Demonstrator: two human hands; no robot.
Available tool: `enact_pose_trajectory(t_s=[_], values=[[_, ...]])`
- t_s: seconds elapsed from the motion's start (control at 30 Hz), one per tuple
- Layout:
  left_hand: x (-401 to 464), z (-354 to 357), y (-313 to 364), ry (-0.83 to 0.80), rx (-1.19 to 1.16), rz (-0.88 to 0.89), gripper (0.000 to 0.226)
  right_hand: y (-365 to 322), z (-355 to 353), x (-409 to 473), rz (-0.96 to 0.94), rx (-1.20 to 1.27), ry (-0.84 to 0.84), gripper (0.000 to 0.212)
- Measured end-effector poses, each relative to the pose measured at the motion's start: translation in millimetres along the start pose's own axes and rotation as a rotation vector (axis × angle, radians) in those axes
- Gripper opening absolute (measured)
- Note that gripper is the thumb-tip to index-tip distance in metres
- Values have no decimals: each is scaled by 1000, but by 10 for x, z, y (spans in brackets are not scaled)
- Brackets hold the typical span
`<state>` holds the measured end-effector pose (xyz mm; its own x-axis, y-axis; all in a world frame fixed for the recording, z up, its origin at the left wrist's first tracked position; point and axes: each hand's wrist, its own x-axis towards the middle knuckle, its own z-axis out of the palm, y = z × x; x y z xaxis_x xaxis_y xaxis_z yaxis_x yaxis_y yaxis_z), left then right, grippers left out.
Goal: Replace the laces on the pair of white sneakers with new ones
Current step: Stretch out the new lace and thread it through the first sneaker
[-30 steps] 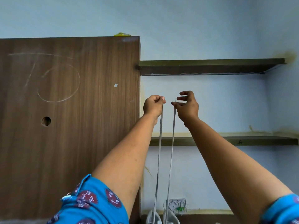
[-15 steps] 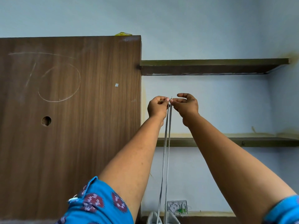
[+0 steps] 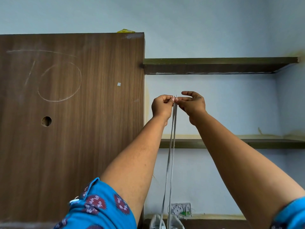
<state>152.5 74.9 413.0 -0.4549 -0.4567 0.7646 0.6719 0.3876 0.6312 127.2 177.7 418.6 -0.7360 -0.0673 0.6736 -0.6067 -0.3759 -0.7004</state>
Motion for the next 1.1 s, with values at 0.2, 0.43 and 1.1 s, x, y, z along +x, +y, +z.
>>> enact_pose_trajectory(t_s=[0.2,0.43,1.1], values=[[60,-35,67,-45,85,105,15,-7,-4,22,-1,3,-9,36],[153,-80,101,-56,153,118,17,43,-43,42,11,30,-3,35],[-2157,-856,-3041,-535,767,-545,11,3169,-649,-1879,520,-1165,-666,32]])
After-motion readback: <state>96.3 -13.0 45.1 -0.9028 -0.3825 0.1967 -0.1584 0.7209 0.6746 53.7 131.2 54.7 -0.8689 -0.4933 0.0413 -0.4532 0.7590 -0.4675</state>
